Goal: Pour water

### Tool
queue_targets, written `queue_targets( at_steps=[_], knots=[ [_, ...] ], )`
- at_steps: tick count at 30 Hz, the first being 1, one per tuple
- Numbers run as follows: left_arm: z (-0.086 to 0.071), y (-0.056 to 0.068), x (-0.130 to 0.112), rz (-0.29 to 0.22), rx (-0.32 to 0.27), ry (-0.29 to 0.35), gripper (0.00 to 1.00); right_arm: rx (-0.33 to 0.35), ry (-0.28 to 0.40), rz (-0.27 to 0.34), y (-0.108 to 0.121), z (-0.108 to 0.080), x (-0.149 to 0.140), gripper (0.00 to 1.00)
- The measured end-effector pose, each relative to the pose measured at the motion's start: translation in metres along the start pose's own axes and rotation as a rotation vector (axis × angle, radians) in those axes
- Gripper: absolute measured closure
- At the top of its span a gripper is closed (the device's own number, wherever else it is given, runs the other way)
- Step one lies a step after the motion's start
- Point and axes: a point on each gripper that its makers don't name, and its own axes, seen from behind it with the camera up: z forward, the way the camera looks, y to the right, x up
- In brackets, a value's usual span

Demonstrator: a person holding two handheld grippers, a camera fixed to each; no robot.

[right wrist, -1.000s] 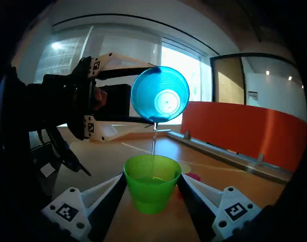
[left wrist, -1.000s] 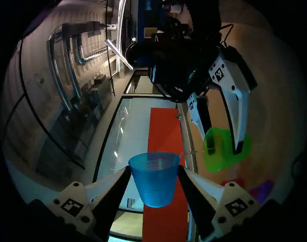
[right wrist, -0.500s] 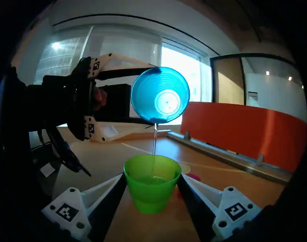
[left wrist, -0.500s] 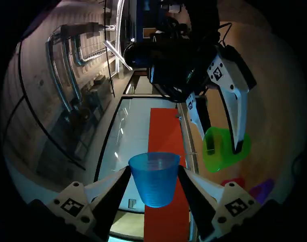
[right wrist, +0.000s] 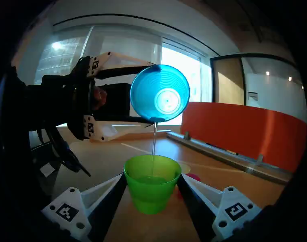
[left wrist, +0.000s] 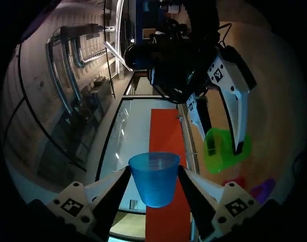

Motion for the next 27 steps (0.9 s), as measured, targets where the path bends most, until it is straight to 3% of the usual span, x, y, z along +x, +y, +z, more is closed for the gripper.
queue_targets(
  at_steps=[27],
  knots=[
    [0.0019, 0.0054, 0.0023, 0.019, -0.004, 0.002, 0.15, -0.002, 0.002, -0.003, 0.0008, -0.001, 0.0011, 0.1]
  ],
)
